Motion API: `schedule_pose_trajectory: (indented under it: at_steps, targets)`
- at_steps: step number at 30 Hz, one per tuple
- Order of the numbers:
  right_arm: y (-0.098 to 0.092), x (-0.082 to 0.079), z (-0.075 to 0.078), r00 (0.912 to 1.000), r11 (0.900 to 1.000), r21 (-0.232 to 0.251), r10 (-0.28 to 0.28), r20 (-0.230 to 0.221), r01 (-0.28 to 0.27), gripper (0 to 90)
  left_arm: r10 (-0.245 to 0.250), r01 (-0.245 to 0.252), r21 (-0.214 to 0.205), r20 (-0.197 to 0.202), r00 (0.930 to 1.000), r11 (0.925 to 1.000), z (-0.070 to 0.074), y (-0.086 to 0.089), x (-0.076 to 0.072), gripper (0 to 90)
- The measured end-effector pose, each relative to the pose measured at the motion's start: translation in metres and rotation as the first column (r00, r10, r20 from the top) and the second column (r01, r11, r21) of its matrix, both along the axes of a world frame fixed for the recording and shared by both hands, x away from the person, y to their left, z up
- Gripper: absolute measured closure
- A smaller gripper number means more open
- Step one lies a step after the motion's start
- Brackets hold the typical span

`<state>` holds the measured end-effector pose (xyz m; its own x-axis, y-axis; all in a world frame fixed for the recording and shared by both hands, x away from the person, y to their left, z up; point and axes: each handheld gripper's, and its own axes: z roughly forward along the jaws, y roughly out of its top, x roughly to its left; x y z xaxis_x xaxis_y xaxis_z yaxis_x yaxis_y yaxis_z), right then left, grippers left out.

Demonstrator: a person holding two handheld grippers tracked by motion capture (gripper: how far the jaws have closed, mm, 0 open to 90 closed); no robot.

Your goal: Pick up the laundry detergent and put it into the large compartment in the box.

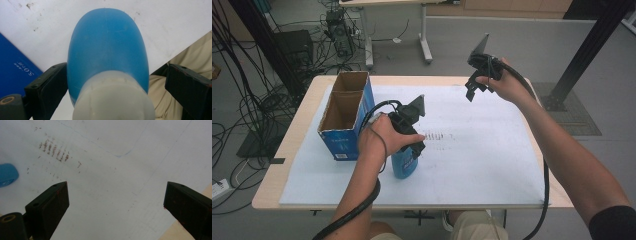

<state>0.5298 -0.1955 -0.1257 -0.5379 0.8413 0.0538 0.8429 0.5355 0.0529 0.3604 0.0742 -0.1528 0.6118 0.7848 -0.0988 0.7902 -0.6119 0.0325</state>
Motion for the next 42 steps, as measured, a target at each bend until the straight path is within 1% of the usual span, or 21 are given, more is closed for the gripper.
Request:
schedule_pose_trajectory:
  at_steps: [1, 11, 30, 40, 42]
  targets:
    - [-0.0012, -0.0001, -0.0003, 1.0, 1.0, 0.005, -0.001, 0.001, 0.001, 6.2, -0.003, 0.003, 0.002, -0.002, 1.0, 1.0, -0.0002, -0.0003, 0.0003, 6.0]
    - [-0.0007, 0.0002, -0.0001, 1.0, 1.0, 0.001, 0.001, 0.0, -0.001, 6.2, -0.001, 0.001, -0.004, 0.001, 1.0, 1.0, 0.0, 0.0003, -0.0001, 6.0]
    - [0.0002, -0.0004, 0.0003, 1.0, 1.0, 0.002, -0.005, -0.003, 0.005, 6.2, -0.003, 0.003, 0.004, 0.005, 1.0, 1.0, 0.0008, -0.0005, -0.0014, 6.0]
    - [0.0001, -0.0019, 0.0008, 1.0, 1.0, 0.003, 0.005, 0.005, -0.005, 6.2, -0.004, 0.004, 0.003, 0.008, 1.0, 1.0, 0.001, -0.0012, -0.0021, 6.2]
    - [0.0002, -0.002, 0.001, 1.0, 1.0, 0.006, -0.003, 0.003, 0.003, 6.2, -0.004, 0.004, 0.003, 0.008, 1.0, 1.0, 0.0007, -0.0008, -0.0022, 6.3]
